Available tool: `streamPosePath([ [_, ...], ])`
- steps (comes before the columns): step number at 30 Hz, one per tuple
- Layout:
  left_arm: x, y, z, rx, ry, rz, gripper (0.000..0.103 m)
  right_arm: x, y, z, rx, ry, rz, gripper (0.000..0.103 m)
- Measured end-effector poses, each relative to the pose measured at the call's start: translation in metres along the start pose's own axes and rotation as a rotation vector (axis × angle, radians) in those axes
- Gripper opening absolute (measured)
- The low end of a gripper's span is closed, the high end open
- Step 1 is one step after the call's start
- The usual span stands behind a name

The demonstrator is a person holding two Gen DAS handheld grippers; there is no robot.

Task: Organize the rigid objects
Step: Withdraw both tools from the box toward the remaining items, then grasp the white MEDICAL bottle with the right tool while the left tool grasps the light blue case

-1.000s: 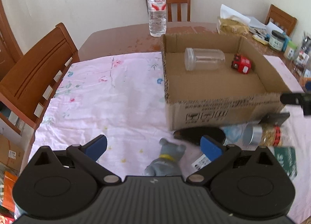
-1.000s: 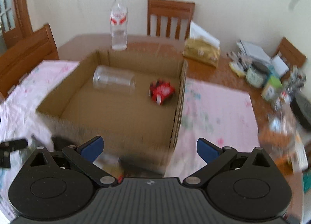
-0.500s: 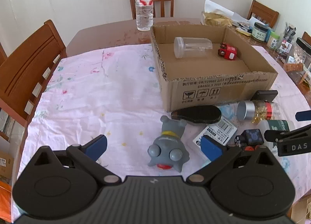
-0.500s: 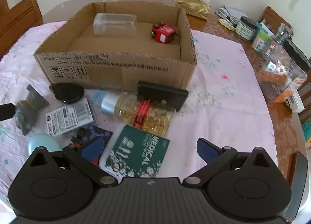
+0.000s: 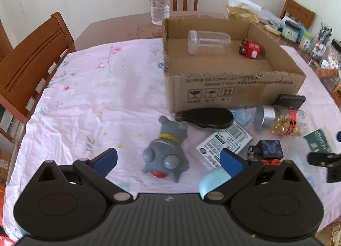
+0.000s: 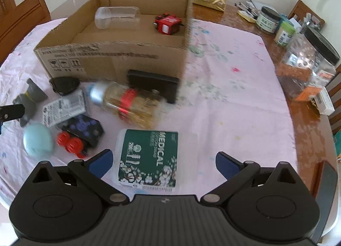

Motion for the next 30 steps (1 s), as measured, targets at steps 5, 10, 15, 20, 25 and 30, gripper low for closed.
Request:
streamPosePath([
  [5,-0.021,-0.005,-0.003,0.033,-0.011,0.011,0.102,-0.03,-0.002,-0.011,0.001,-0.016,0.051,0.103],
  [10,-0.032,-0.013,-0.006,0.052,0.014,0.047,0.102,-0.02,-0.015,-0.02,0.014,0.126,0.04,0.103],
  [15,-0.033,-0.026,-0.006,0.072,0.09,0.07,0.102,-0.014,-0.028,-0.026,0.024,0.208,0.043,0.103],
  [20,-0.029,-0.03,-0.016,0.108,0.155,0.085,0.102,-0.023,-0.034,-0.022,0.044,0.195,0.1,0.103],
  [25,-0.023,-0.02,-0.032,0.119,0.199,0.087,0.102,-0.025,-0.034,-0.023,0.032,0.22,0.126,0.103],
  [30,-0.017,-0.012,-0.049,0.143,0.203,0.108,0.102,-0.025,-0.034,-0.022,0.024,0.248,0.138,0.103],
])
Point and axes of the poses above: each gripper's, at about its wrist camera, not at the fingertips, and y roughly against the way its jaws point, x to its left, z to its top, the point moved 1 cm from there along -y, roughly the way its jaws point, and after that the axes turned 4 degrees about x, right-handed, at the moved point
